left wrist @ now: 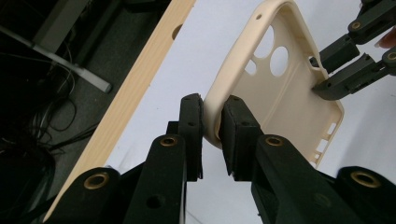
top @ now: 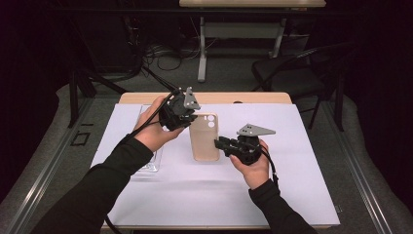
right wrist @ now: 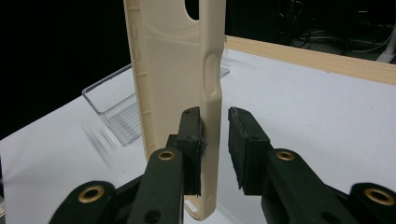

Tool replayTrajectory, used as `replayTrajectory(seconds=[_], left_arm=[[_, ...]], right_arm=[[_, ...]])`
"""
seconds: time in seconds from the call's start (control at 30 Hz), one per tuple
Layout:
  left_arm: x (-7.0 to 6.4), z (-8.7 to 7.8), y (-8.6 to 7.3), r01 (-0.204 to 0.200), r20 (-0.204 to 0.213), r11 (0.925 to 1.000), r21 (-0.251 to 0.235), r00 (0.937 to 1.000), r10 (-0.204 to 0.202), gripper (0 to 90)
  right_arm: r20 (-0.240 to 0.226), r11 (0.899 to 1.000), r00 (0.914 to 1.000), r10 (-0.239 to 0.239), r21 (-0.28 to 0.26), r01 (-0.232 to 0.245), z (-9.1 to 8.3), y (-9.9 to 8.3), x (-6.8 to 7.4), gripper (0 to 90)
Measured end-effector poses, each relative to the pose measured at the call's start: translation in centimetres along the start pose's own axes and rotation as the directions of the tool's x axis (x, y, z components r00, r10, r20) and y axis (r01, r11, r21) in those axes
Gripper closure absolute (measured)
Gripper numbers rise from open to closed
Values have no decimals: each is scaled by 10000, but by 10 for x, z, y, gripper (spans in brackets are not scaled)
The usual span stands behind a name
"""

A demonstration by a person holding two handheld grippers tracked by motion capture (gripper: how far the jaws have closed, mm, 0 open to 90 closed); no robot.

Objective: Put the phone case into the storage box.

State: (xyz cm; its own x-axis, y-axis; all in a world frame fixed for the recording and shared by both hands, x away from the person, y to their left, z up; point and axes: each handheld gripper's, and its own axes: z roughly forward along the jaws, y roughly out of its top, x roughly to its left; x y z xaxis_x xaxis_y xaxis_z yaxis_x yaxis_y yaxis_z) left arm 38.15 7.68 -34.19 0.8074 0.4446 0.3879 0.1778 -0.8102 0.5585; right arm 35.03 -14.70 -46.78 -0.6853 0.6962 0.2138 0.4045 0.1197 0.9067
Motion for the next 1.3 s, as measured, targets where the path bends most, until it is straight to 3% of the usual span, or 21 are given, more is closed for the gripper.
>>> replayTrajectory(seconds=[0.43,0.73,1.0,1.3], left_arm=[[2,3,-8,-201,-204,9995,-226,9996,197,794],[6,5,-12,-380,33,9992,-74,9993,381,794],[9,4,-14,-245,-26,9996,-120,9997,245,793],[15,0,-19,-27,-26,9999,-109,10000,27,793]], right_arm=[[44,9996,10000,20,-278,-18,-3,1,2,609],[235,10000,9997,-50,-79,52,-5,0,1,552],[527,9995,9982,-277,186,268,-7,-3,-2,493],[808,9985,9953,-529,173,517,-14,-4,-4,484]])
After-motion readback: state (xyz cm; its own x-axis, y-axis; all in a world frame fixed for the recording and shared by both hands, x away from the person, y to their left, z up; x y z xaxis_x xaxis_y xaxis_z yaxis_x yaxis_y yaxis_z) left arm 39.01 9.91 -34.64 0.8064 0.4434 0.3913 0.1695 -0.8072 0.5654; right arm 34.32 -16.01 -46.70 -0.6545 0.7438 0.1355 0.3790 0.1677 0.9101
